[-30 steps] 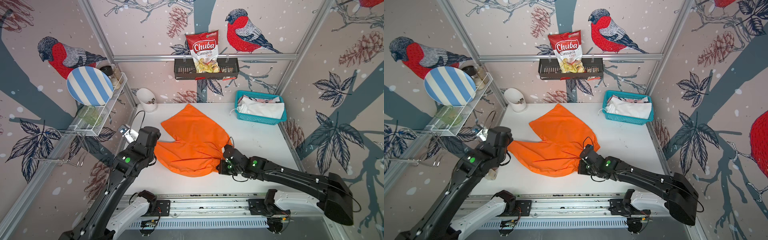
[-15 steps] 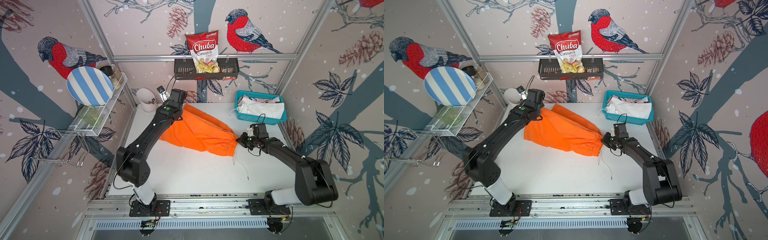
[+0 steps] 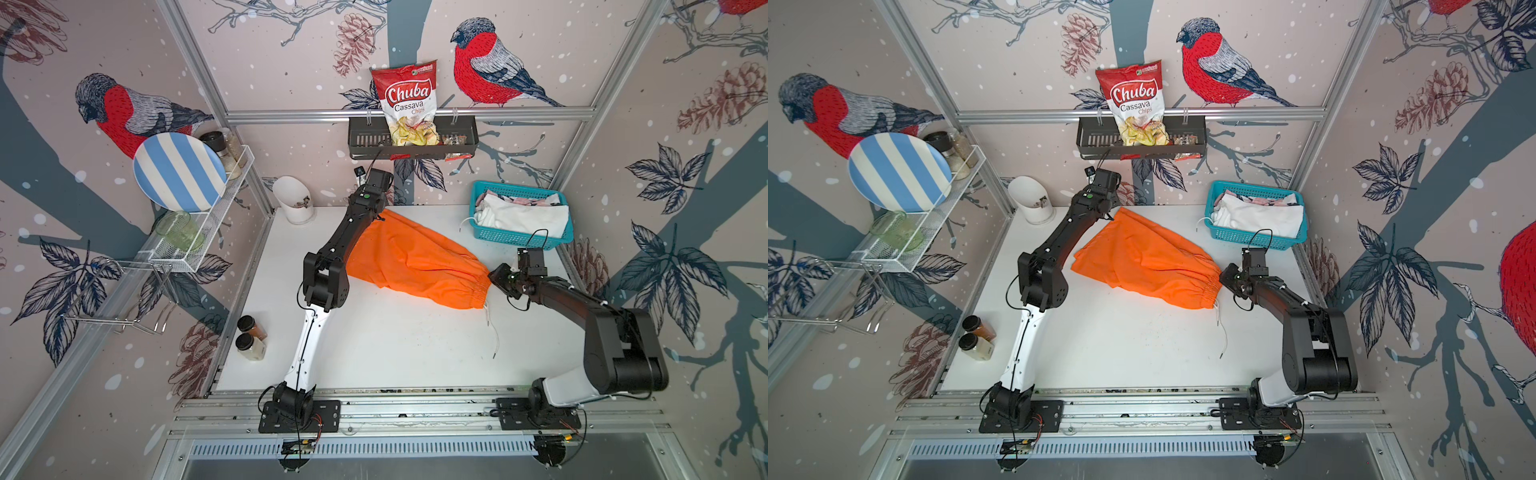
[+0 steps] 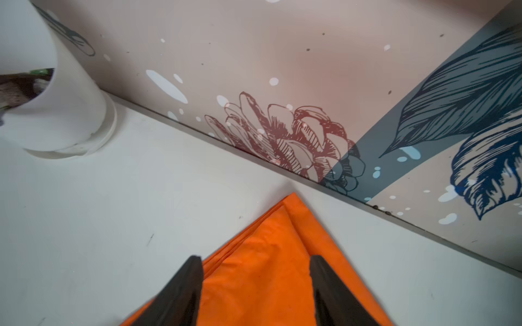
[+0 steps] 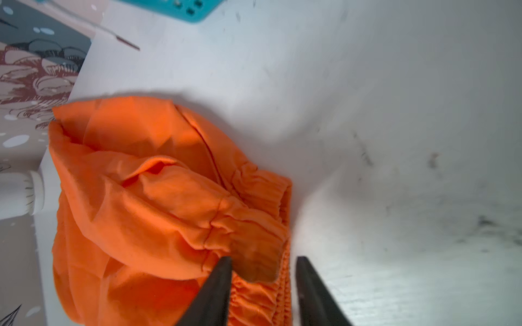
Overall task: Roll up the shorts
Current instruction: Fold the shorts at the center of the board, then adjust the shorts at the center of the board.
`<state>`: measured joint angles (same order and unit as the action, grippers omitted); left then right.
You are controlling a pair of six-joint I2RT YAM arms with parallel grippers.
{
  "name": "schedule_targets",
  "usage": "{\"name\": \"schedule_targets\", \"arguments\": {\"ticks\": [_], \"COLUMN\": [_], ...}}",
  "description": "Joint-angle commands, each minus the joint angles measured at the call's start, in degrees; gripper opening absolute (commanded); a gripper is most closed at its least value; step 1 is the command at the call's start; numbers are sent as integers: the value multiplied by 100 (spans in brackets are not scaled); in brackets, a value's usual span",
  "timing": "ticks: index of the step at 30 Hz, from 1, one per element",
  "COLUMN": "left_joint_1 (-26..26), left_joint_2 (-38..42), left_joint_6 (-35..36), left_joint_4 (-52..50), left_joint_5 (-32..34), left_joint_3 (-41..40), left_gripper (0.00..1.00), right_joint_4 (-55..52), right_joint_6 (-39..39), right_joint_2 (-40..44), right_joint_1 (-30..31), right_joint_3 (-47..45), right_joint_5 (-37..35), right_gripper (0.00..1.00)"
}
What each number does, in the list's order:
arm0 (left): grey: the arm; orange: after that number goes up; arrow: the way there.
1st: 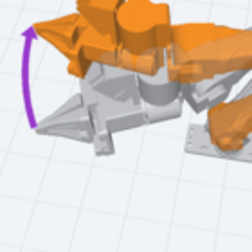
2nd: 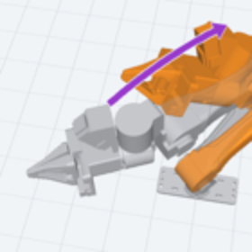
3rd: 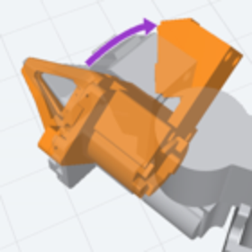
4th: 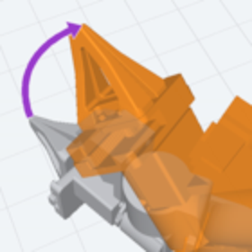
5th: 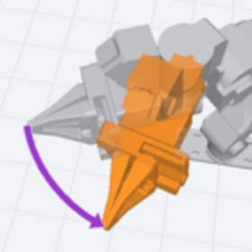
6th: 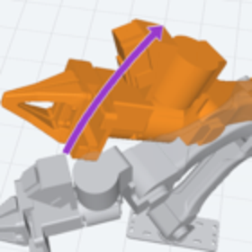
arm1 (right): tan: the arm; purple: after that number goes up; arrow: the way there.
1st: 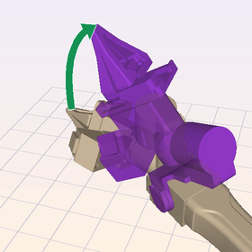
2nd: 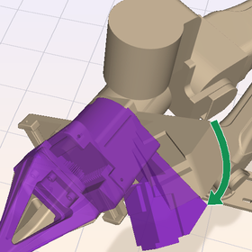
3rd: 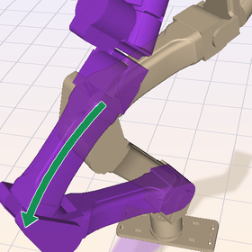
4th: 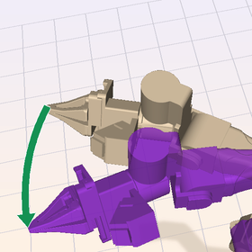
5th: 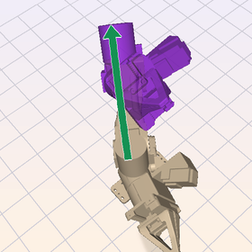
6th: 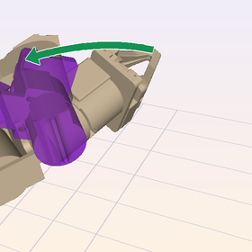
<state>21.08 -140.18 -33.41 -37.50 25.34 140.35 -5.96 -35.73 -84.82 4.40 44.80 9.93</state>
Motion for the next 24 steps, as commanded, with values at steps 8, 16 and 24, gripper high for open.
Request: {"name": "schedule_targets", "arguments": {"ticks": [8,16,24], "left_joint_1": [190,181,182], "left_joint_2": [2315,2169,2175], "left_joint_6": [-62,-65,135], "left_joint_4": [638,1297,1825], "left_joint_5": [-1387,-2461,-3228], "left_joint_3": [-3419,-5012,-6053], "left_gripper": [64,58,52], "right_joint_4": [-908,-832,-791], "right_joint_6": [872,843,795], "right_joint_2": [-148,-1285,-1446], "right_joint_1": [1370,1534,1674], "right_joint_3": [1007,1159,761], "right_joint_5": [-162,-52,-50], "right_gripper": [58,51,49]}}
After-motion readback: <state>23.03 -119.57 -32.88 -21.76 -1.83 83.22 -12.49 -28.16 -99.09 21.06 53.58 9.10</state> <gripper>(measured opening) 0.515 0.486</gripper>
